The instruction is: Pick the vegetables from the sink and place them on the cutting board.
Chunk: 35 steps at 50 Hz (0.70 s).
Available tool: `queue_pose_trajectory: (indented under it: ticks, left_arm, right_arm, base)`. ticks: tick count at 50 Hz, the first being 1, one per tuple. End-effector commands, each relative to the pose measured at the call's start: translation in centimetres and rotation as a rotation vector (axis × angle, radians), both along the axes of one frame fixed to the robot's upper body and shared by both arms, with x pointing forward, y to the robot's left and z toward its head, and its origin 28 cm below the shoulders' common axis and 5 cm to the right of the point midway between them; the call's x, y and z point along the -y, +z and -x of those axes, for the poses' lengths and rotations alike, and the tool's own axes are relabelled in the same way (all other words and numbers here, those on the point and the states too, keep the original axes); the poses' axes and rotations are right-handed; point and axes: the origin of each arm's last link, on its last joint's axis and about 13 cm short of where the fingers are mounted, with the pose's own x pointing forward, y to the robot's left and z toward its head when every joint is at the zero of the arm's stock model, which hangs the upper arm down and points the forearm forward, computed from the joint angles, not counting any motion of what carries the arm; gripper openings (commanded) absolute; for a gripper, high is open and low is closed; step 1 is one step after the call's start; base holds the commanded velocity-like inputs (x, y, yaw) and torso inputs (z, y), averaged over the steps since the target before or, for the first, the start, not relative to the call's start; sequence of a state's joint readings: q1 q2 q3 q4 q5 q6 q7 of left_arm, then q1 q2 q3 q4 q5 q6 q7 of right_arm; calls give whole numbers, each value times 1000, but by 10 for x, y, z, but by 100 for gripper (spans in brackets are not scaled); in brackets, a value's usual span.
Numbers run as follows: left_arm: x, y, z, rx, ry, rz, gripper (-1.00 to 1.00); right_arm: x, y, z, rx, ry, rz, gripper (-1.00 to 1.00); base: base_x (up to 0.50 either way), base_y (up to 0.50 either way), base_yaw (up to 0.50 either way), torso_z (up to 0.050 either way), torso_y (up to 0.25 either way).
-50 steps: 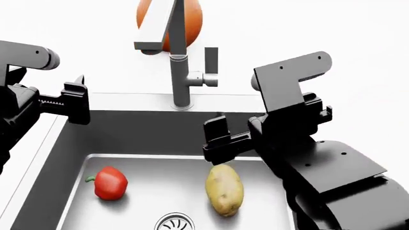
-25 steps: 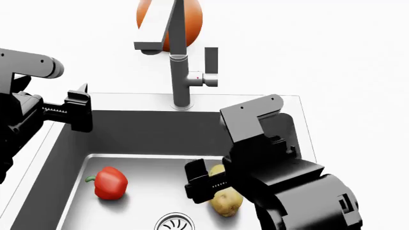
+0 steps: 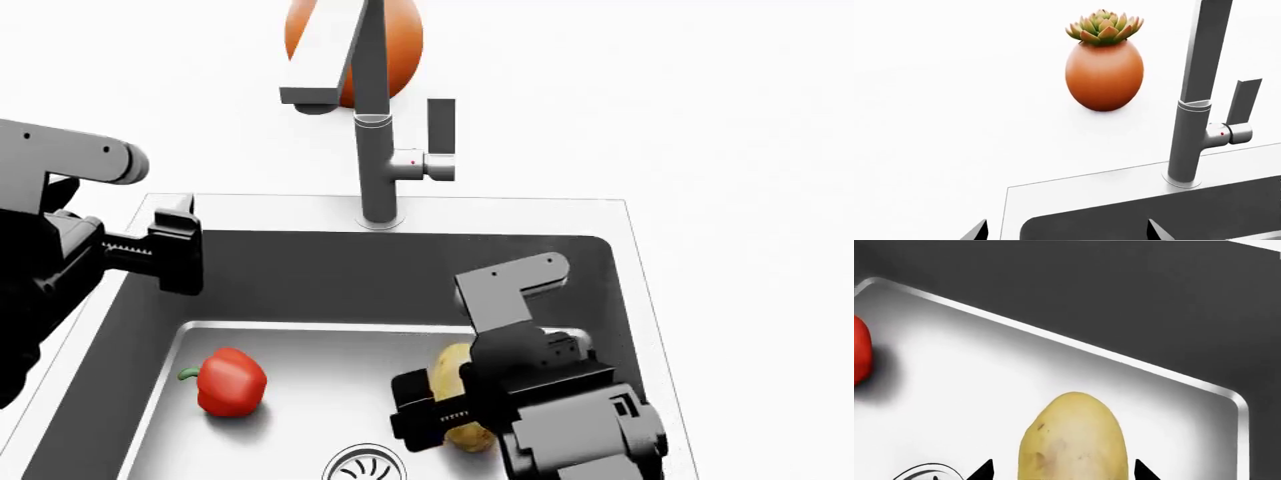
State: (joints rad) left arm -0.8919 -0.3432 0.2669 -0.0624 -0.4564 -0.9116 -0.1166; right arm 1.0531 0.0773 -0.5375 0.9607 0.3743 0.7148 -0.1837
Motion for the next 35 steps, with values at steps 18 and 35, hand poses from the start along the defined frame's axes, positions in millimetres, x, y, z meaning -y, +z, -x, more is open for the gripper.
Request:
queue_pose_trajectory:
  ticks: [18, 35]
  left_arm:
    - [1, -10, 9, -21, -15, 2, 100]
    - [22, -14, 19, -44, -94, -3, 100]
  right_arm:
    - [-4, -22, 8, 32, -12, 58, -100]
    - [10, 91, 52, 312, 8, -43, -100]
  base:
    - [0, 0, 0, 0, 0]
    - [0, 0, 0, 0, 0]
